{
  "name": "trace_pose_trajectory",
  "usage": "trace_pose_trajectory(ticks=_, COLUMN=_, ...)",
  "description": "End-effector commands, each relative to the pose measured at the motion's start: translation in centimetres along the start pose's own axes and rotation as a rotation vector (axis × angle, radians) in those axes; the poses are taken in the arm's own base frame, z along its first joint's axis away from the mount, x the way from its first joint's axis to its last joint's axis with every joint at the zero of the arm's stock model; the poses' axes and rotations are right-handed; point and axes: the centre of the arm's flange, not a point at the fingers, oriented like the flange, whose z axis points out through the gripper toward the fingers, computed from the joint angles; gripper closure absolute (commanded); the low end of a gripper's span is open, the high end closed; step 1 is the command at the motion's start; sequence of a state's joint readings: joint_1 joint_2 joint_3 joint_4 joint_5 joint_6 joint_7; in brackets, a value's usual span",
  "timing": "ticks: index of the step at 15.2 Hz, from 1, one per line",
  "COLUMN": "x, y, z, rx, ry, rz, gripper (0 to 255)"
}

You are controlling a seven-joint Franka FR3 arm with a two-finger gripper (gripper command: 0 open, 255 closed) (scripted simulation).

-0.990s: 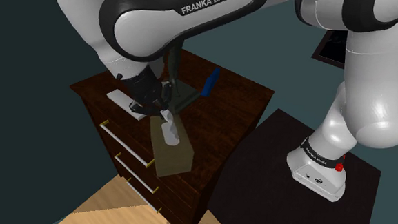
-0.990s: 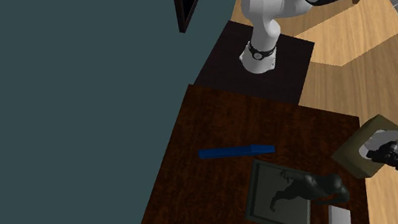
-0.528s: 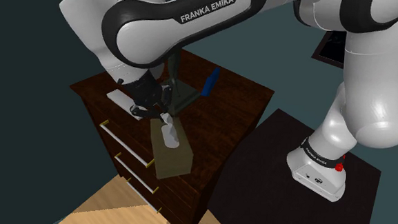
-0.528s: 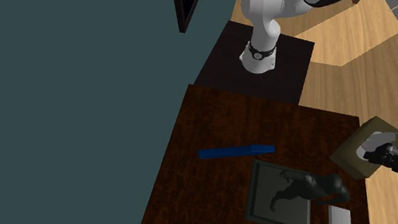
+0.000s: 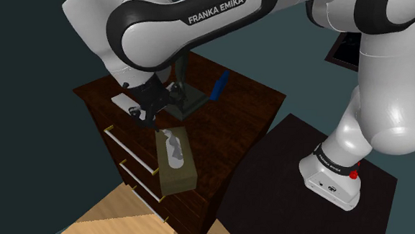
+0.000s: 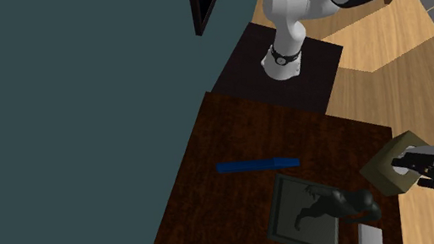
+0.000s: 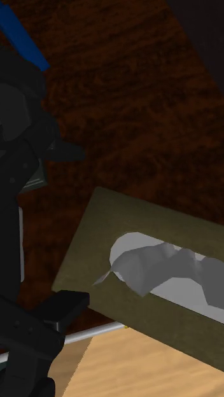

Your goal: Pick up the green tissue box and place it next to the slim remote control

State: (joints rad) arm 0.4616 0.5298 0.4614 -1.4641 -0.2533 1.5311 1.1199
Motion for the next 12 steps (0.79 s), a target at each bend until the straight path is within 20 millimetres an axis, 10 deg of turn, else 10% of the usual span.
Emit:
trace_pose_trajectory(ticks=1, x=0.0, y=0.0, z=-1.3, rx=0.0, ry=0.0, rz=0.0, gripper=0)
trace_pose_trajectory(ticks=4, x=0.0, y=0.0, z=-5.0, rx=0.0, ry=0.0, rz=0.0, gripper=0)
trace_pose_trajectory(ticks=12, x=0.0, y=0.0, z=-5.0, rx=0.0, ry=0.0, rz=0.0, gripper=0)
